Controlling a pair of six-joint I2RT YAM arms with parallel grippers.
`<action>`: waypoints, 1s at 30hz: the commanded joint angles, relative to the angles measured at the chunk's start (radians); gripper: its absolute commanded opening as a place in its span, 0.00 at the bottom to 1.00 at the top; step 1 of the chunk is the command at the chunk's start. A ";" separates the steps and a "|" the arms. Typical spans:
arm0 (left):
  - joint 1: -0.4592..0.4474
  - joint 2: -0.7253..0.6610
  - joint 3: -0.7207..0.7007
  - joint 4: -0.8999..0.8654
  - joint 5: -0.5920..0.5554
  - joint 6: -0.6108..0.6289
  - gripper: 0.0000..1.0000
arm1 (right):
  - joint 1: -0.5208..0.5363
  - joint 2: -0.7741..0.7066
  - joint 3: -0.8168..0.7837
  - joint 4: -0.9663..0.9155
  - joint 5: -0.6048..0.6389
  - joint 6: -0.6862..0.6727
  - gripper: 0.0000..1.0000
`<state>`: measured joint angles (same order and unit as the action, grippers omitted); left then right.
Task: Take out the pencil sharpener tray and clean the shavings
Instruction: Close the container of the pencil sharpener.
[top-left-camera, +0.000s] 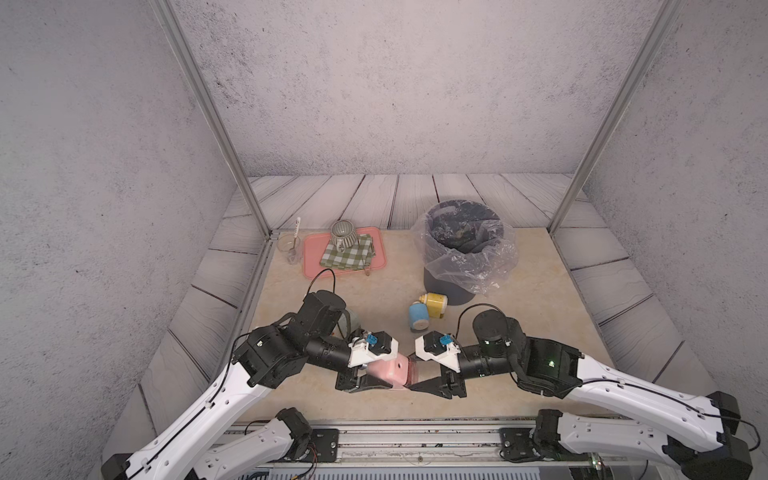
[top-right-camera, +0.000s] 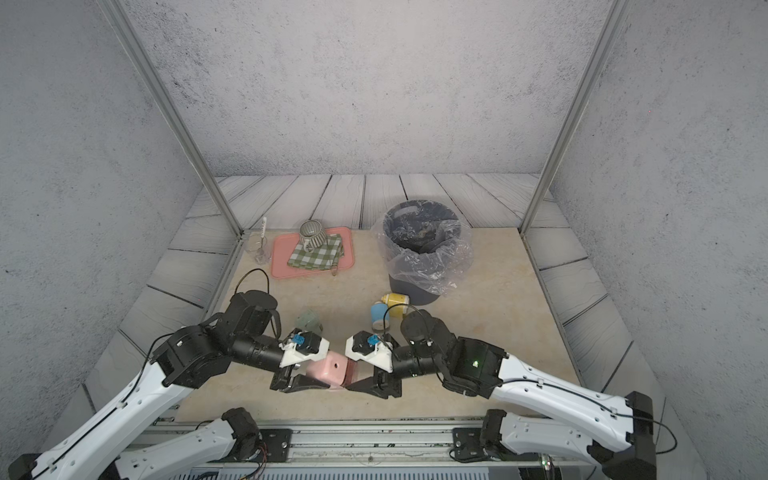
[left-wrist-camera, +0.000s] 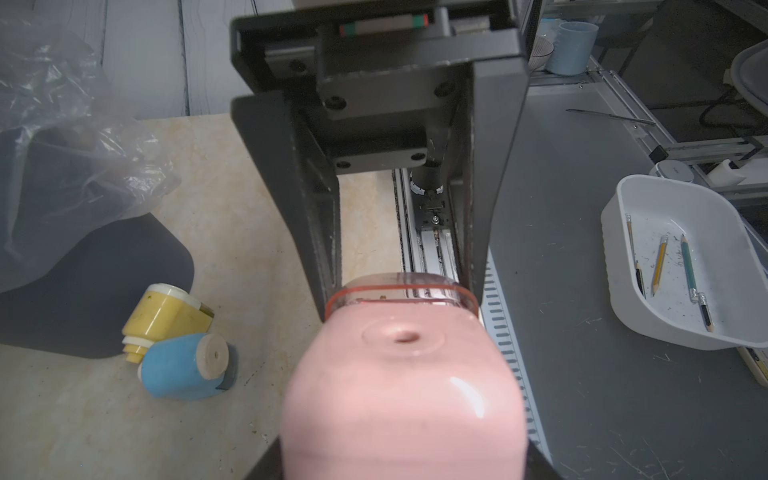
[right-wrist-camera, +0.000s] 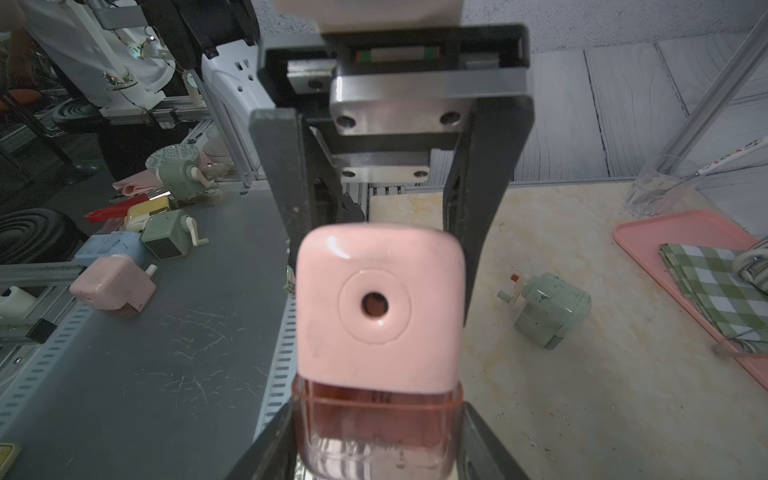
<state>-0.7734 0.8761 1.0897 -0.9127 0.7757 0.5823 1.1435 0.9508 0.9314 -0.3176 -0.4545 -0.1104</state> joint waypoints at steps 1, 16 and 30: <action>0.001 -0.003 0.007 0.014 0.019 0.010 0.00 | 0.011 -0.068 -0.030 -0.022 -0.014 -0.010 0.68; -0.001 0.000 0.003 0.002 0.016 0.005 0.00 | 0.010 -0.124 -0.020 -0.055 0.091 0.104 0.42; -0.006 0.012 -0.001 0.006 0.010 0.004 0.00 | 0.011 -0.070 0.022 -0.048 0.009 0.154 0.13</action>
<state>-0.7753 0.8883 1.0897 -0.9157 0.7715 0.5827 1.1492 0.8730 0.9249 -0.3626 -0.4175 0.0265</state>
